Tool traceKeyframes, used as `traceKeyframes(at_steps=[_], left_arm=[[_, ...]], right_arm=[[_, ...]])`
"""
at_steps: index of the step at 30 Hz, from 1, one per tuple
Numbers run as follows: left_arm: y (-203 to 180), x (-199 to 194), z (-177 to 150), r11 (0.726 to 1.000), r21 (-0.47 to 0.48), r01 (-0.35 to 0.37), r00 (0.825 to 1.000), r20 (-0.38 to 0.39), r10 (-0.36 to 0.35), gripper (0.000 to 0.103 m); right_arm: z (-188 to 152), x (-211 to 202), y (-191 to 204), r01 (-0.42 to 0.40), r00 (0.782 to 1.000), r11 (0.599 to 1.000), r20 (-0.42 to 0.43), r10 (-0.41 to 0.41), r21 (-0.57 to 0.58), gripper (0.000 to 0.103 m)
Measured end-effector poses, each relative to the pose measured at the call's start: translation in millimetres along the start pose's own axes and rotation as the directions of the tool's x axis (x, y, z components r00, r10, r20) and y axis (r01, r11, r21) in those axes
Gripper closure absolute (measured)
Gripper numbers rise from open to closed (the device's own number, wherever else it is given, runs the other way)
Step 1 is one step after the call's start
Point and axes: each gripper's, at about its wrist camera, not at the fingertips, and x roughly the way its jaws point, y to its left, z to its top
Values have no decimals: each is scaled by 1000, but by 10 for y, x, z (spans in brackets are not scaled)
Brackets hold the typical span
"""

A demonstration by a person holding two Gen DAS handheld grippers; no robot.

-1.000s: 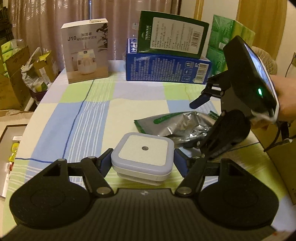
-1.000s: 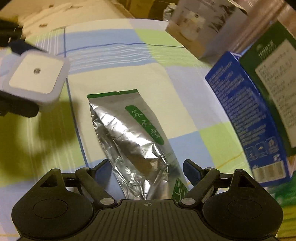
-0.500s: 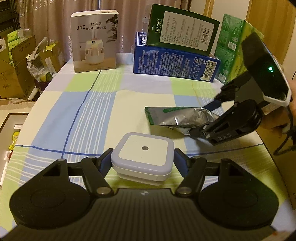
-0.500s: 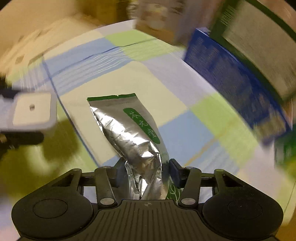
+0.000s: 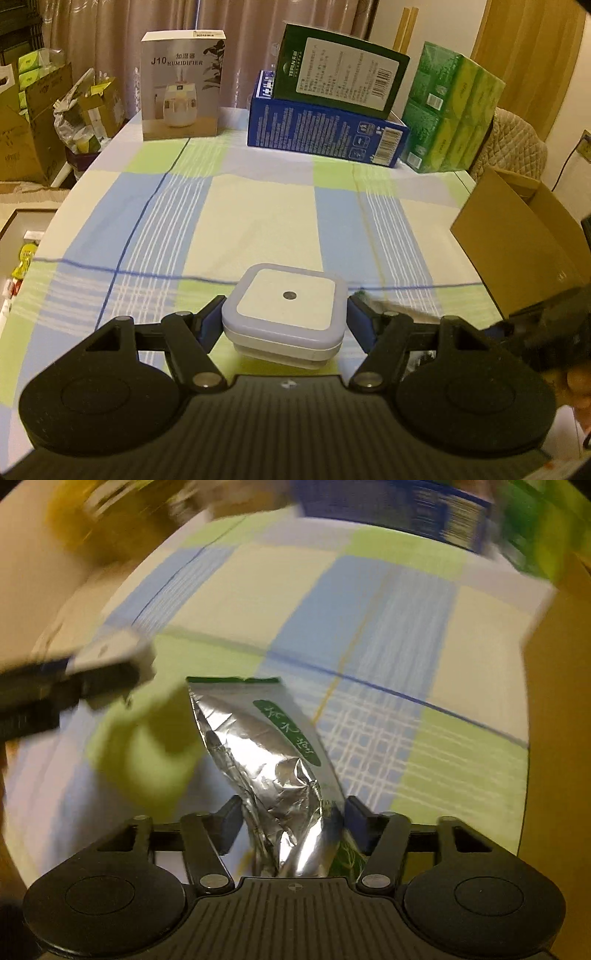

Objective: Organize objects
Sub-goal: 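Grasp the white square night light with the left gripper while the right gripper grasps the silver tea bag, then carry the night light and tea bag in both grippers over the cardboard box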

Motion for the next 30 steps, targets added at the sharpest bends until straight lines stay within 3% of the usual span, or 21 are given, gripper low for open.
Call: traceKeyframes(at_steps=[5,8,10,12,15,20,24,30], left_arm=[[-13,-129,-130,1000,3,-6,1000,-18,6,38],[0,-186,-188,1000,1,-7,1000,-26,7,38],[1,-204,-208,1000,6,-10,999,-32,11,38],[6,-218,-228,1000,6,-11,999,-38,12,38],[0,-243,-260,1000,6,-13,999,-44,13,38],[-54,-318,-286,1000,-2,-8,999,-49,8,38],[-163,-489,-286,1000,15,-12,999,-42,12,38],[-386,-782,-349,999,47,-18,999,-40,20,38]], right_arm=[[-2,95,223,31,999,956,-3,-33,-291,34],[-77,171,263,21,1000,939,-15,-27,-343,34],[-72,184,255,25,999,951,-16,-32,-309,37],[-107,163,223,47,999,961,1,-48,-272,52],[-132,76,193,29,1000,977,14,-27,-209,61],[-288,-233,130,14,996,1000,91,-15,8,62],[-555,-586,70,-21,985,982,173,-12,189,62],[-900,-1124,176,4,972,958,223,-71,288,62]])
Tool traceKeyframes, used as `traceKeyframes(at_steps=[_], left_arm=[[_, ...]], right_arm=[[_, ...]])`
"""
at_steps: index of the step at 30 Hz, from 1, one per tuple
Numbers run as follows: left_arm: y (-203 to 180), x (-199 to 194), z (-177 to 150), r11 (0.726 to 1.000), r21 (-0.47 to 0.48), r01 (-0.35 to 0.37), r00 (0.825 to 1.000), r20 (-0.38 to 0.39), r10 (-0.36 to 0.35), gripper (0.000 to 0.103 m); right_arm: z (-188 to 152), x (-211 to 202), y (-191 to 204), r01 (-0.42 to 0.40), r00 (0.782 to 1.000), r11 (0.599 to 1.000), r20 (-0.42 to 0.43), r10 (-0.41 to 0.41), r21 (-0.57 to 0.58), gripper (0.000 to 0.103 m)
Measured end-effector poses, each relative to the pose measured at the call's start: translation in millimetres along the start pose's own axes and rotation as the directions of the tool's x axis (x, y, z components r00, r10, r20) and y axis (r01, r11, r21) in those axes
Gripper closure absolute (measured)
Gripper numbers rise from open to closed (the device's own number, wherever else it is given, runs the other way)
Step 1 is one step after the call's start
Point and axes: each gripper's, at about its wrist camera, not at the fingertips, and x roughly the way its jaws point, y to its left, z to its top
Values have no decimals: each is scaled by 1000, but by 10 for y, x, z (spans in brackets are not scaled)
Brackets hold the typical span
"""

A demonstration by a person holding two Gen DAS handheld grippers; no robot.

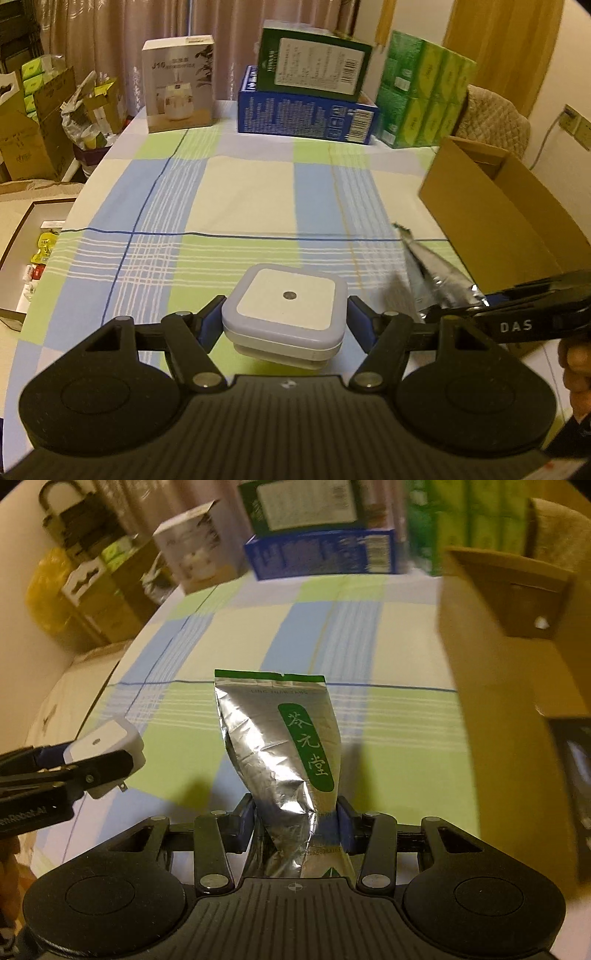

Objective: Organize objects
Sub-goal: 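Carry the night light and tea bag in both grippers over the cardboard box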

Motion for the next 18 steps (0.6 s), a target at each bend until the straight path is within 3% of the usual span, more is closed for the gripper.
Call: traceKeyframes(at_steps=[18], left_arm=[[-785,-765,-292,998,38,42,999,17,-43,38]], right_arm=[[-479,-1124,-32,13,988,998,154,-22,56,62]])
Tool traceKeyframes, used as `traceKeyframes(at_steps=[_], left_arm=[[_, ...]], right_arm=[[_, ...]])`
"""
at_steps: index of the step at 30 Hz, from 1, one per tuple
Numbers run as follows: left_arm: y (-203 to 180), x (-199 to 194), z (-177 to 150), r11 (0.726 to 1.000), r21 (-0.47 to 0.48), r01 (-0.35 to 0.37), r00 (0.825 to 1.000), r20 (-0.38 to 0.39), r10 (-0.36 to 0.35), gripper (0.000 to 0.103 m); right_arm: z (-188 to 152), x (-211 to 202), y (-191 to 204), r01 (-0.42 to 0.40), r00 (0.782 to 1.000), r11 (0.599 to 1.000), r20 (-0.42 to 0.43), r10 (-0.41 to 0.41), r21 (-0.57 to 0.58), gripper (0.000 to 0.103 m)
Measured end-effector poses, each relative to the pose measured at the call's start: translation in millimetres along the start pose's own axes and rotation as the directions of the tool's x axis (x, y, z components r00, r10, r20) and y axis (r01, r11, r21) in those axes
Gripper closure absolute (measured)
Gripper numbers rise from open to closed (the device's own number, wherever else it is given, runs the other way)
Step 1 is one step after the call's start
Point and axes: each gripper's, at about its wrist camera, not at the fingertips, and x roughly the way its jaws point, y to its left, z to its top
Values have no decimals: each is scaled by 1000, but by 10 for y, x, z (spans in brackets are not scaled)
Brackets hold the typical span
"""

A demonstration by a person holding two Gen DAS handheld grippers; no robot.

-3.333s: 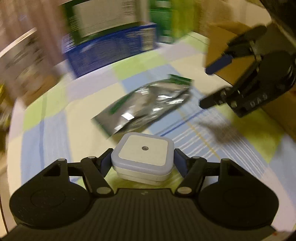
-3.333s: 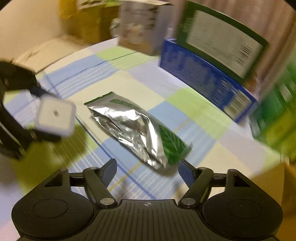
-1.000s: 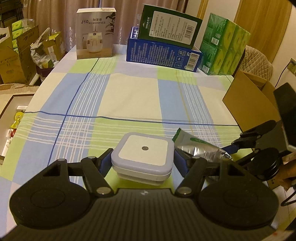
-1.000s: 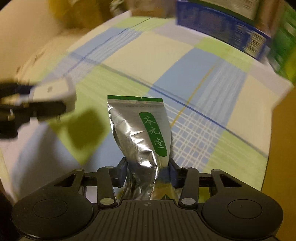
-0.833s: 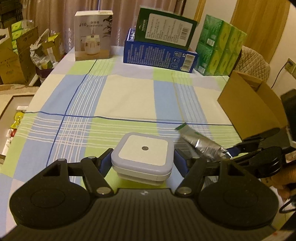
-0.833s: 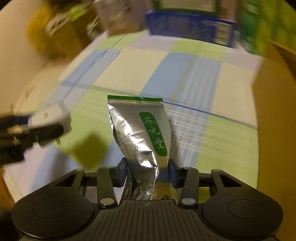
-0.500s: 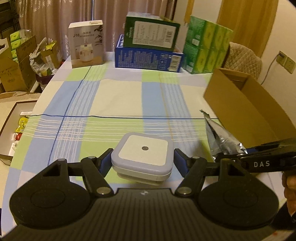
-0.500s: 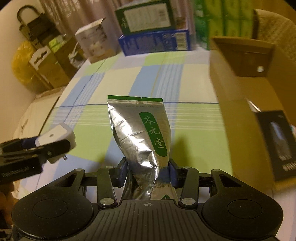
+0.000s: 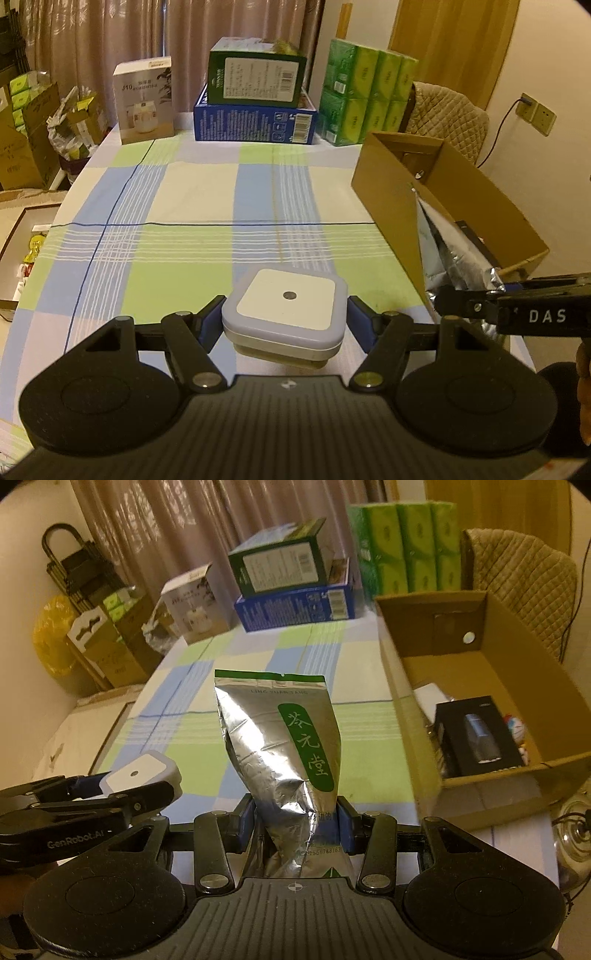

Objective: Organize objects
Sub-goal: 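Carry the night light and tea bag in both grippers over the cardboard box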

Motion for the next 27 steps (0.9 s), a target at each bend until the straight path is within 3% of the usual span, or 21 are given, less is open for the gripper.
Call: traceKeyframes(at_steps=[12,27], left_arm=[[-349,-205,1,999,47,20,1000,22,-21,38],[-802,-163,104,991,118,61,998,16,-63,38]], right_arm=[[-97,-432,-213,22,998,999,60,-25,41,62],[-76,-686,-560,51,993,995,102,-60,87,62]])
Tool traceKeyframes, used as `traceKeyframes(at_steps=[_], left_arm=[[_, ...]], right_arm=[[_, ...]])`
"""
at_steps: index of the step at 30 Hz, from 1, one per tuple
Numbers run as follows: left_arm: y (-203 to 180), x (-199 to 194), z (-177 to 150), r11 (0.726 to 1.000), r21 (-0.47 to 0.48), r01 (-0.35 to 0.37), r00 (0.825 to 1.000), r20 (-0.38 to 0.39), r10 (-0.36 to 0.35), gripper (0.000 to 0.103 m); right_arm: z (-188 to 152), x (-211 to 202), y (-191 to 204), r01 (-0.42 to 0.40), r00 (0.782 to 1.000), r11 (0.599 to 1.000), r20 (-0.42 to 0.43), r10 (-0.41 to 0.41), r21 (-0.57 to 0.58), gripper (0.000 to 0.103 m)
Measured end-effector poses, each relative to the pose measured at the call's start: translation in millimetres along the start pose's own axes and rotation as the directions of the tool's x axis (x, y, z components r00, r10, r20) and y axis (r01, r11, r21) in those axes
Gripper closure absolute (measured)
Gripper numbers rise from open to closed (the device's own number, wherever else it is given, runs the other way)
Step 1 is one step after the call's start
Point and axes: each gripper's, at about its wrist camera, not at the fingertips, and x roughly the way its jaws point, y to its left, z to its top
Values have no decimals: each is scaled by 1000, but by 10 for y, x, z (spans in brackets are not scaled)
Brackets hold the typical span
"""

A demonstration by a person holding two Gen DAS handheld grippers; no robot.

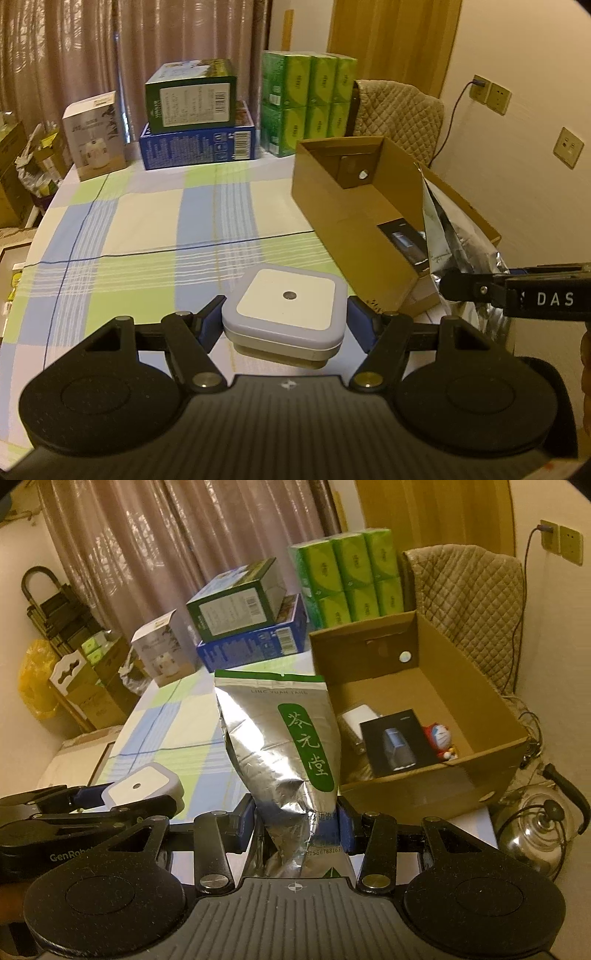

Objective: Organize objects
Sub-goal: 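Carry the night light and tea bag in both grippers over the cardboard box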

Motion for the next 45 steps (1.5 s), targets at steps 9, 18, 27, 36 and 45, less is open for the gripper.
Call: traceKeyframes(at_steps=[9,18,27,36,45], left_arm=[[-270,60,115,999,32,38,999,1,-38,38],[-579,149,272,995,64,80,997,8,-80,38],[-876,288,408,987,105,117,993,2,-118,38],[-1033,464,499,983,123,139,990,-14,-138,38],[-1149,669,723,980,117,162,987,-12,-162,38]], right_arm=[[75,-135,-247,18,999,999,29,-19,37,62],[253,-285,-581,64,996,996,60,-68,60,62],[415,-350,-831,83,993,994,75,-89,75,62],[518,-278,-998,93,993,993,69,-99,77,62],[799,-122,-1158,95,993,993,57,-99,67,62]])
